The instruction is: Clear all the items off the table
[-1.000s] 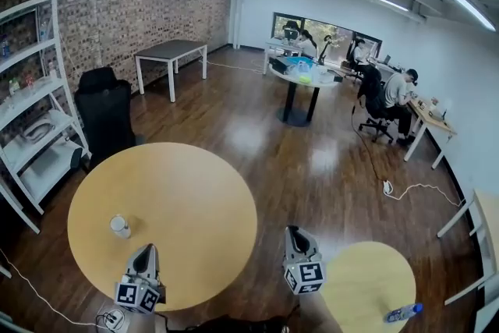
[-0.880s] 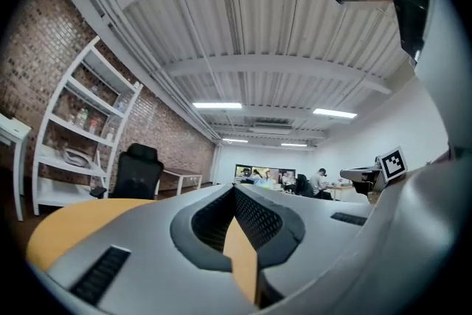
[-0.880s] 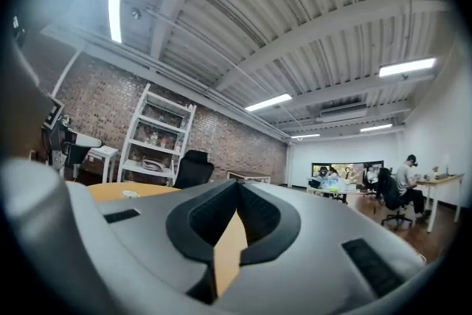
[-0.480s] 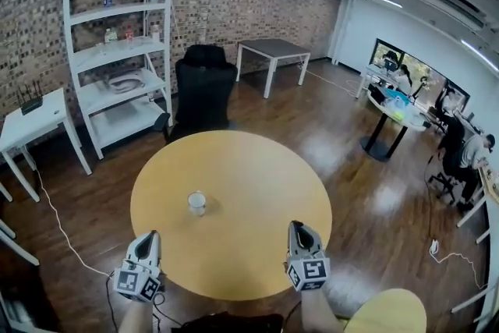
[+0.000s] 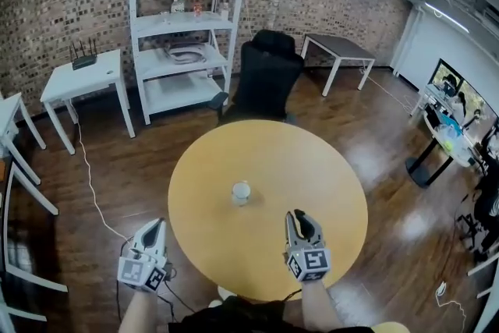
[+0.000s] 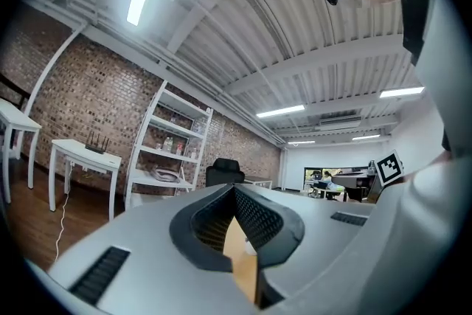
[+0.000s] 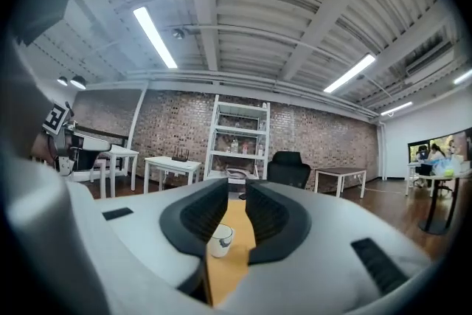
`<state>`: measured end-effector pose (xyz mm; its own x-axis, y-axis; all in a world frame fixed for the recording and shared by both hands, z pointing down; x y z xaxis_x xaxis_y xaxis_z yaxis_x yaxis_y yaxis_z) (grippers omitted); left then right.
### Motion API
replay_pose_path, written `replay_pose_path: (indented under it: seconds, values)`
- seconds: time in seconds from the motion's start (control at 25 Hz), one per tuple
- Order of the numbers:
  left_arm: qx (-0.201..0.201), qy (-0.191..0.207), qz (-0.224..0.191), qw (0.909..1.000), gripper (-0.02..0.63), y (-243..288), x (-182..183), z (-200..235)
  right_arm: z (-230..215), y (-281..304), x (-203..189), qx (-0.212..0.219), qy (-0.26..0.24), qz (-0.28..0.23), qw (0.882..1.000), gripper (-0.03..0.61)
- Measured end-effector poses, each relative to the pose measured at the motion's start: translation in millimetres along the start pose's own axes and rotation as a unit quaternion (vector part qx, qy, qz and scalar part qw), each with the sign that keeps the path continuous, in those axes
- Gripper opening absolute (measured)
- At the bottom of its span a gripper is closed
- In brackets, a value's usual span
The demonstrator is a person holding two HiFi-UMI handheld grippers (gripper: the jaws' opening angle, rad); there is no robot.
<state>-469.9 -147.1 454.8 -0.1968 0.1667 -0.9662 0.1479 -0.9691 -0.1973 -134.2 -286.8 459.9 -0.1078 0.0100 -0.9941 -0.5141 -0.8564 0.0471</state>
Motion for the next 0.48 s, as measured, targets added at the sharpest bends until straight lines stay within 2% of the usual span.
replay_pose_path:
  seconds: [0.08,0.12,0.36,0.4,0.44,0.48]
  values:
    - [0.016,0.000,0.001,0.9999,-0.008,-1.7,0.8,6.1,4.0,16.7,0.6,0.019,0.003,0.003,1.000,0.096]
    - [0.023,0.000,0.002,0.9997,-0.008,-1.3,1.7,8.5,5.1,25.0,1.4,0.029,0.004,0.005,1.000,0.139]
    - [0.048,-0.003,-0.001,0.9989,-0.008,12.0,8.1,25.2,13.5,70.6,7.8,0.061,0.007,0.006,0.998,0.146]
    - [0.050,-0.005,0.001,0.9987,-0.008,14.1,6.7,27.9,15.9,76.8,4.7,0.066,0.009,0.011,0.998,0.172]
    - [0.052,-0.007,0.003,0.9986,-0.008,16.2,4.7,29.7,18.1,82.9,0.1,0.072,0.012,0.019,0.997,0.236]
    - [0.054,-0.008,0.007,0.9985,-0.008,18.3,2.4,30.2,20.0,88.3,-5.4,0.076,0.015,0.027,0.997,0.264]
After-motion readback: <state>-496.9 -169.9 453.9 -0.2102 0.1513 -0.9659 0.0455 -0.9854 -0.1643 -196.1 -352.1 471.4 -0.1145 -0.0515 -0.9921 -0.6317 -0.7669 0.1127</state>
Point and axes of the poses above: the fingertips, and each gripper's own axes: y forward along the fingers, z to its left, x out of its top, the point moved 2 cm from there along -y, backward along the fingers, and after that the axes turned 4 degrees about -x, right-handed, at the moved point
